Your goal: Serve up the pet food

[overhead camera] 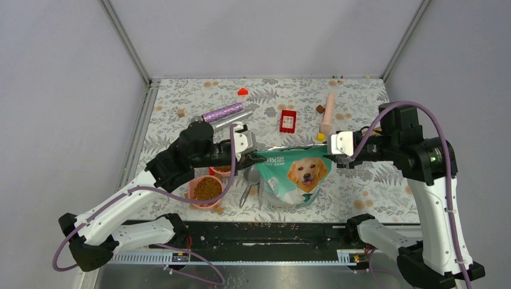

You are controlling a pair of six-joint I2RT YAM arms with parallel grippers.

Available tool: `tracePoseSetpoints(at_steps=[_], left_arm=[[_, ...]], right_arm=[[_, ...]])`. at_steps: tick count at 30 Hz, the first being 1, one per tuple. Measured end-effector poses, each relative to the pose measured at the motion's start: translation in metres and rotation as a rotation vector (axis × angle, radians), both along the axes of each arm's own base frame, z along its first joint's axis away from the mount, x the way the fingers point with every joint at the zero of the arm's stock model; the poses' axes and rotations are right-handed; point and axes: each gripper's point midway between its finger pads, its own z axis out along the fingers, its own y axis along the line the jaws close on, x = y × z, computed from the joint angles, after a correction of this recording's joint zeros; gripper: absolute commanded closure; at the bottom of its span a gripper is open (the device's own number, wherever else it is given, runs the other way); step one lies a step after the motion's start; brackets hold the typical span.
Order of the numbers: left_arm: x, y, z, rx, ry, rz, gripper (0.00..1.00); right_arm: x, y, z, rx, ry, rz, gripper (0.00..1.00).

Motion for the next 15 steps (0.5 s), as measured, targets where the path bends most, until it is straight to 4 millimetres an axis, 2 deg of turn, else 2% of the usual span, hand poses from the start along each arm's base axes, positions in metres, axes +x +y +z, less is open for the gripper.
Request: tracePoseSetpoints(at_steps=[4,8,9,10,11,12,15], left_arm=[[-0.002,0.002,0.0,0.0,0.003,-0.004,1.0],[-0.003,0.002,0.0,-0.001,0.004,-0.009,1.0],[-0.003,0.002,0.0,-0.001,0.004,-0.011,1.0],[-0.004,0.002,0.0,-0.001,0.004,-0.013,1.0],[-0.004,0.002,0.0,-0.002,0.005,-0.017,1.0],[-0.005,0.002,0.0,-0.002,0.006,-0.021,1.0],[-0.005,0.002,0.0,-0.002,0.004,-0.023,1.0]], right_arm=[[-0.002,0.004,0.005,0.024,-0.015,0.017,0.43],[-0.003,0.014,0.001,0.016,0.011,0.056,0.42],[-0.001,0.017,0.0,0.011,0.014,0.063,0.46],[0.0,0.019,-0.001,0.008,0.017,0.068,0.73],[0.003,0.023,-0.002,0.001,0.018,0.074,0.95],[0.007,0.025,-0.003,-0.007,0.011,0.078,1.0],[0.015,0.031,-0.01,-0.037,0.043,0.069,1.0]])
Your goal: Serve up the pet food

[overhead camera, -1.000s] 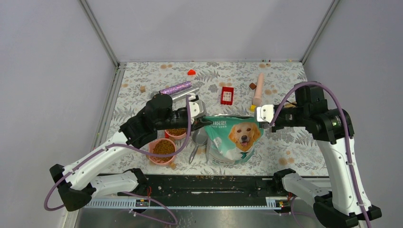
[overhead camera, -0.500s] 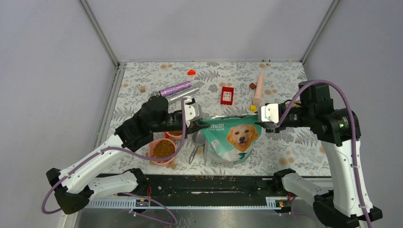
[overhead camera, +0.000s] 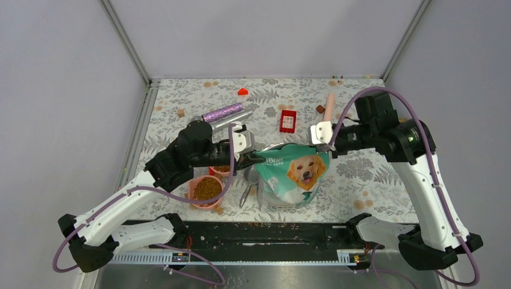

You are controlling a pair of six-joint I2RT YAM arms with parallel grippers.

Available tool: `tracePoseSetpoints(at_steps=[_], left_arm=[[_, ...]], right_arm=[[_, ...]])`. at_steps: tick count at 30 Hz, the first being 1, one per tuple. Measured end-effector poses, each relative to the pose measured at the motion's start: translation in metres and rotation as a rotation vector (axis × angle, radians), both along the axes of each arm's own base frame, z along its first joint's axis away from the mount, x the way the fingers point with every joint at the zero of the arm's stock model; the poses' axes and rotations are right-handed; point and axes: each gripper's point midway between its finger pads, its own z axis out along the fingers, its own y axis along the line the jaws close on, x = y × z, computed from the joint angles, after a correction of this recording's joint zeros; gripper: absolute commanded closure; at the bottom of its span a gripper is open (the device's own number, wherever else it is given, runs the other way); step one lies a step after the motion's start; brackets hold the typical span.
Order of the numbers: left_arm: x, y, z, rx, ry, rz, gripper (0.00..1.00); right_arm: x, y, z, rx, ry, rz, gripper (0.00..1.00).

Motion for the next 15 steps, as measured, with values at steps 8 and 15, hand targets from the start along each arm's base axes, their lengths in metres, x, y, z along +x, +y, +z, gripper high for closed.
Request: tracePoseSetpoints(at_steps=[8,15], left_arm=[[0.0,0.002,-0.001,0.0,-0.005,0.005,1.0],[-0.004,0.006,-0.001,-0.007,-0.009,-0.003,1.0]], right_arm=[[0.005,0.001,0.003,-0.028,0.074,-0.048,0.58],[-0.009,0.002,0.015,0.006,-0.003,-0.025,0.34]])
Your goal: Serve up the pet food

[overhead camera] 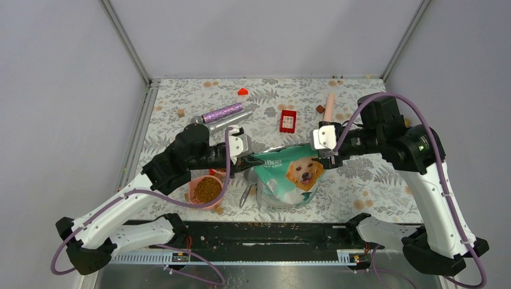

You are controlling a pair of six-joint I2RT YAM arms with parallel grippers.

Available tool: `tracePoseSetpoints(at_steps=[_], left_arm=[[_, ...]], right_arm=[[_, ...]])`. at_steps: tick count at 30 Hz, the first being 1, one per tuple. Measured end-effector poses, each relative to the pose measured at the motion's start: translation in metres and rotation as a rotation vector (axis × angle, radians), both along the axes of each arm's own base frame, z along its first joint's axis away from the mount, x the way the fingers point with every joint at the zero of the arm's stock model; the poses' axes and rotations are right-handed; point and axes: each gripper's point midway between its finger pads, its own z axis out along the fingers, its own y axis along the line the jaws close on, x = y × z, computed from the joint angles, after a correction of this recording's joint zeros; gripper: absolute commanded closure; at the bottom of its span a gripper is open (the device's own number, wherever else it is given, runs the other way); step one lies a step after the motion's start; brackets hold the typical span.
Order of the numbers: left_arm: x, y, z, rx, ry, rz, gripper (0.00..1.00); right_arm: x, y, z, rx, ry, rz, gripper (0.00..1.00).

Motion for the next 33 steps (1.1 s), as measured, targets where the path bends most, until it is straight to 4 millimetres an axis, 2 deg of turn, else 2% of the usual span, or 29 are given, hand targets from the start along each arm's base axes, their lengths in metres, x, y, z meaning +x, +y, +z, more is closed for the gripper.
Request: tracePoseSetpoints(at_steps=[4,8,9,11,12,18,19,22,25,30,33], left_arm=[[-0.002,0.0,0.0,-0.001,-0.001,-0.008,1.0],[-0.004,-0.001,0.001,-0.003,-0.006,-0.025,1.0],[-0.004,-0.001,0.001,-0.003,-0.008,-0.028,1.0],[-0.005,-0.001,0.001,-0.002,-0.013,-0.034,1.0],[-0.005,-0.001,0.001,-0.002,-0.014,-0.035,1.0],[-0.005,0.001,0.001,-0.001,-0.022,-0.033,1.0],[-0.005,0.001,0.001,-0.001,-0.021,-0.033,1.0],[-0.006,0.002,0.002,-0.002,-0.022,-0.032,1.0],[-0.007,0.003,0.001,-0.002,-0.023,-0.031,1.0],[-0.011,0.004,0.001,-0.006,-0.03,-0.051,1.0],[-0.013,0.004,0.001,-0.007,-0.04,-0.07,1.0]], right_arm=[[-0.008,0.005,0.002,0.005,-0.005,0.034,0.32],[-0.003,0.014,-0.004,-0.01,0.021,0.052,0.35],[0.0,0.017,-0.007,-0.02,0.03,0.054,0.43],[0.006,0.022,-0.012,-0.037,0.044,0.055,0.87],[0.009,0.026,-0.013,-0.042,0.057,0.05,1.0],[0.004,0.028,-0.014,-0.081,0.122,0.056,1.0],[0.002,0.027,-0.014,-0.089,0.133,0.057,1.0],[-0.003,0.025,-0.014,-0.098,0.149,0.06,0.63],[-0.003,0.023,-0.011,-0.091,0.117,0.056,0.46],[-0.017,0.022,-0.005,-0.078,0.061,0.083,0.34],[-0.018,0.032,-0.002,-0.065,0.045,0.1,0.34]])
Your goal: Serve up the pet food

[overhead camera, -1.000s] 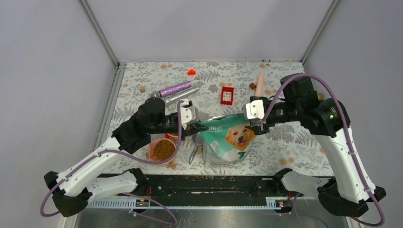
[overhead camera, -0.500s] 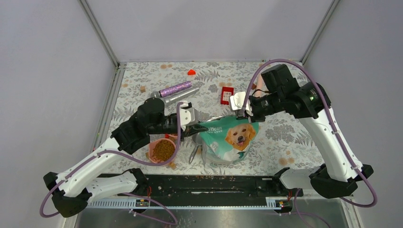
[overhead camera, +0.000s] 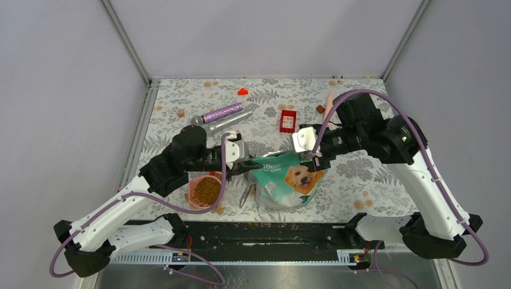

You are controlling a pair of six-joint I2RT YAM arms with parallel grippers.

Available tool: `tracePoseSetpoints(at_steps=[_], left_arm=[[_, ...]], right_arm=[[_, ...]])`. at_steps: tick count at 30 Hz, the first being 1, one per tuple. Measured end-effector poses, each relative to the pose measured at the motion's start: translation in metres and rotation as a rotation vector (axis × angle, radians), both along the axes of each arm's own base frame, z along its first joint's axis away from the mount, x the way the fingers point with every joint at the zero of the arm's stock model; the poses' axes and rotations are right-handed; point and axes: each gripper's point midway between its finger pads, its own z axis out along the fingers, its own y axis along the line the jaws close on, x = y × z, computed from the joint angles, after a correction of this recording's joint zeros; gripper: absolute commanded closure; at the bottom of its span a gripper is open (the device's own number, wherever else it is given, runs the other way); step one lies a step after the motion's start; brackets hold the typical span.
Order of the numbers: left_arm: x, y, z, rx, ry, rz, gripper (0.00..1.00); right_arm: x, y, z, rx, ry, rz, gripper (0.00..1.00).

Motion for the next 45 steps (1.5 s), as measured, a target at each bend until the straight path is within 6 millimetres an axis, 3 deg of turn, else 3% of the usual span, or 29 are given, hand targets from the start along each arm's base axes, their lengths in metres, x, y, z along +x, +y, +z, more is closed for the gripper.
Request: tracePoseSetpoints(at_steps=[3,4,5,7,8,15,17,19,21,24,28,30,31,32,37,41,45], left_arm=[[-0.003,0.0,0.0,0.0,-0.006,-0.02,1.0],[-0.004,-0.001,0.0,0.0,-0.009,-0.027,1.0],[-0.004,-0.001,0.0,0.0,-0.011,-0.032,1.0],[-0.005,-0.001,0.0,0.001,-0.013,-0.04,1.0],[-0.005,-0.001,-0.001,0.002,-0.016,-0.039,1.0],[-0.003,-0.001,-0.001,0.004,-0.022,-0.04,1.0],[-0.003,-0.001,-0.001,0.005,-0.022,-0.04,1.0],[-0.003,-0.001,-0.001,0.005,-0.022,-0.039,1.0],[-0.003,-0.001,-0.001,0.005,-0.023,-0.04,1.0],[-0.003,-0.001,-0.001,0.004,-0.022,-0.04,1.0],[-0.004,-0.002,0.0,0.003,-0.02,-0.039,1.0],[-0.003,-0.002,0.0,0.001,-0.017,-0.038,1.0],[-0.004,-0.002,0.0,0.0,-0.015,-0.037,1.0],[-0.003,-0.002,0.0,0.0,-0.015,-0.036,1.0],[-0.001,-0.001,0.0,0.003,-0.008,-0.02,1.0],[0.0,-0.002,0.003,-0.01,0.002,-0.008,0.66],[-0.001,-0.002,0.027,-0.089,-0.05,-0.006,0.58]], right_arm=[[0.007,0.011,0.0,0.007,-0.008,0.0,0.37],[0.009,0.015,0.0,0.008,-0.009,0.003,0.42],[0.01,0.019,-0.001,0.008,-0.01,0.008,0.52],[0.011,0.025,-0.004,0.001,-0.006,0.018,0.92],[0.01,0.027,-0.006,-0.006,-0.001,0.025,1.0],[0.0,0.024,-0.008,-0.092,0.077,0.044,0.99],[0.0,0.024,-0.008,-0.11,0.096,0.044,0.68],[0.0,0.024,-0.008,-0.112,0.104,0.041,0.53],[0.0,0.027,-0.004,-0.089,0.091,0.039,0.45],[-0.004,0.033,0.0,-0.053,0.065,0.043,0.43],[-0.008,0.045,-0.001,-0.038,0.047,0.051,0.48],[-0.005,0.054,-0.001,-0.03,0.043,0.047,0.7],[-0.004,0.058,-0.001,-0.025,0.041,0.046,0.89],[-0.004,0.062,-0.002,-0.021,0.046,0.04,1.0],[-0.004,0.065,-0.004,-0.028,0.06,0.026,1.0],[-0.004,0.064,-0.004,-0.029,0.066,0.017,1.0],[-0.005,0.065,-0.004,-0.027,0.078,0.008,1.0]])
